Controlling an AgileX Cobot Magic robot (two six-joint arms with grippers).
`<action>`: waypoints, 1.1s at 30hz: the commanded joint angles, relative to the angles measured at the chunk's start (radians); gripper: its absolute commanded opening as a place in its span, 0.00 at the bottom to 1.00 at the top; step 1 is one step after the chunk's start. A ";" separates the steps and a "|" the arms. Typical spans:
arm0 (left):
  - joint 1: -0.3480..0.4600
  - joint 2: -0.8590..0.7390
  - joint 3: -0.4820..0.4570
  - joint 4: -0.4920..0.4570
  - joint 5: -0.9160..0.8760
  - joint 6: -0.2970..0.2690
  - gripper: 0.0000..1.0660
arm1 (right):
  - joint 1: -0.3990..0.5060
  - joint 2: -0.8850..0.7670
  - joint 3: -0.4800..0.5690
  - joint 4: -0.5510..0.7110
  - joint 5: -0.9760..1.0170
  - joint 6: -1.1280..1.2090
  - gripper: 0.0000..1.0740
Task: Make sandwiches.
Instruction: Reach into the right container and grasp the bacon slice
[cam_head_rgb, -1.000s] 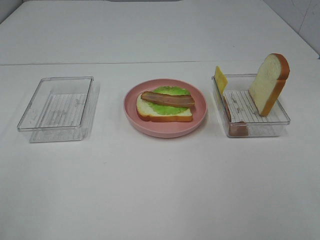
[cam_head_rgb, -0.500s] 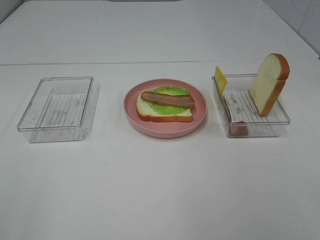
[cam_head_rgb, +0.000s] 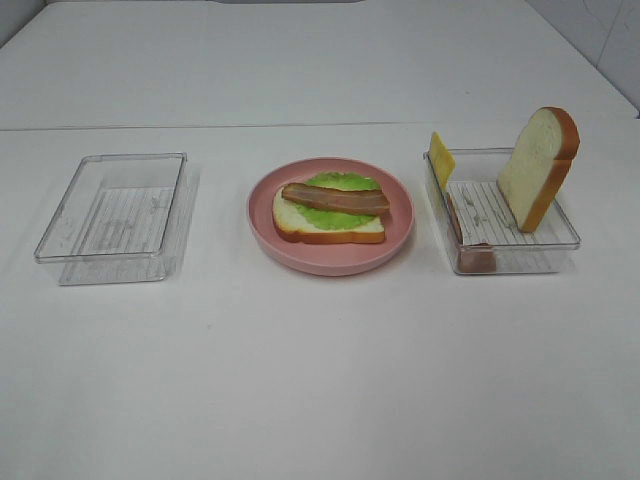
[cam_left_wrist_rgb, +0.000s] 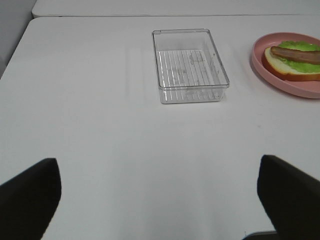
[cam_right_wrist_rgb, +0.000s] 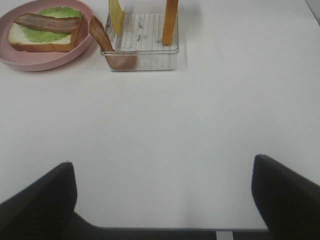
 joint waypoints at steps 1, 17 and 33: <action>-0.005 -0.022 0.001 -0.002 -0.008 -0.004 0.96 | -0.004 -0.020 0.003 0.002 -0.005 -0.002 0.86; -0.005 -0.022 0.001 -0.002 -0.008 -0.004 0.96 | -0.004 -0.020 0.003 0.001 -0.005 -0.002 0.86; -0.005 -0.022 0.001 -0.002 -0.008 -0.004 0.96 | -0.004 0.375 -0.103 0.002 0.014 -0.003 0.86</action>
